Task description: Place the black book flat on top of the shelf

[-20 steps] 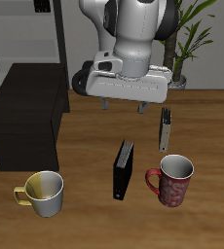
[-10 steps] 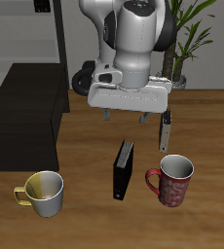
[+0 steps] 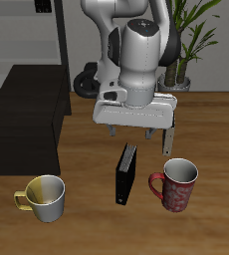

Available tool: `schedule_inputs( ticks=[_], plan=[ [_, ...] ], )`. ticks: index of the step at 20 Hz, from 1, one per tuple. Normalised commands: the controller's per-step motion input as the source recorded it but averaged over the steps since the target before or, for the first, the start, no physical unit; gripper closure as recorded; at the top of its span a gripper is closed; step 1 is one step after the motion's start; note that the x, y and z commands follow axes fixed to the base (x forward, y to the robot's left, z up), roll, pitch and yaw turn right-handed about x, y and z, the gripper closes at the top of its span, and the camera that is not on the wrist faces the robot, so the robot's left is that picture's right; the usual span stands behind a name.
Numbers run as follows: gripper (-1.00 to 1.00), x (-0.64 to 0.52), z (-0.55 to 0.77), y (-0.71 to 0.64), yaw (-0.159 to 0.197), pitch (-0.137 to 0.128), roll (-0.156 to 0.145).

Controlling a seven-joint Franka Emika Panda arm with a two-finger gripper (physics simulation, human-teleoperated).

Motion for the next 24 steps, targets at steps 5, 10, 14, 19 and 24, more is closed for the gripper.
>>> schedule_inputs(
  ticks=[5,10,14,19,24],
  plan=[
    [-1.0,0.08,-0.19,-0.03,-0.014,0.021,-0.006],
    [-1.0,0.1,-0.25,-0.09,-0.026,0.025,-0.016],
    [-1.0,0.07,-0.28,-0.07,-0.008,0.022,-0.014],
    [-1.0,0.03,-0.29,0.06,0.022,0.025,0.004],
    [-1.0,0.04,-0.19,-0.03,-0.029,0.039,-0.007]
  ],
)
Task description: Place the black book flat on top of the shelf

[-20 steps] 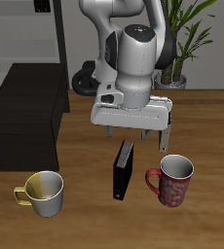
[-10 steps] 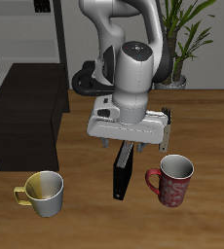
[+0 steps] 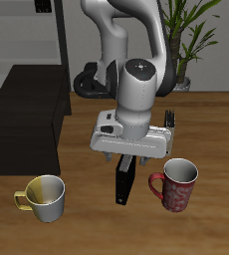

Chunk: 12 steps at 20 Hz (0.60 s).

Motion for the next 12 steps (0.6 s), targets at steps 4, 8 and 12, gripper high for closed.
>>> schedule_inputs(
  ticks=[4,8,12],
  plan=[
    [1.0,0.05,-0.13,-0.07,0.031,0.019,-0.036],
    [1.0,0.02,-0.01,-0.01,0.0,0.008,0.002],
    [1.0,-0.07,0.19,-0.01,-0.008,-0.008,0.012]
  ],
)
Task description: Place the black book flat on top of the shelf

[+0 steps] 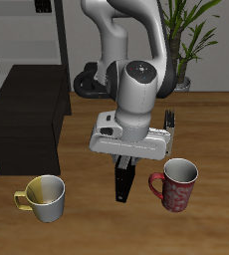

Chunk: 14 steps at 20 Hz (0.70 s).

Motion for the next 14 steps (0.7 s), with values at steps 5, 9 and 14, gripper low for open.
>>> schedule_inputs(
  ticks=[5,9,14],
  plan=[
    [1.0,-0.11,0.2,-0.02,0.035,0.004,-0.005],
    [1.0,-0.23,0.44,-0.1,0.059,-0.027,-0.007],
    [1.0,-0.32,0.72,-0.22,0.07,-0.075,-0.011]
  ],
)
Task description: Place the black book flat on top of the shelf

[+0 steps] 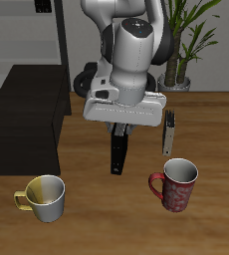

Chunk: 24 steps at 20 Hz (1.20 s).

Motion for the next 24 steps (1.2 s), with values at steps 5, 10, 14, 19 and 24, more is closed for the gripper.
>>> schedule_inputs(
  ticks=[5,10,14,19,24],
  plan=[
    [1.0,-0.39,0.81,-0.26,0.055,-0.076,-0.022],
    [1.0,-0.34,0.74,-0.4,0.081,-0.077,-0.052],
    [1.0,-0.3,0.64,-0.4,0.057,-0.066,-0.056],
    [1.0,-0.33,0.6,-0.4,0.107,-0.077,-0.084],
    [1.0,-0.2,0.46,-0.56,0.072,-0.059,-0.111]
  ],
)
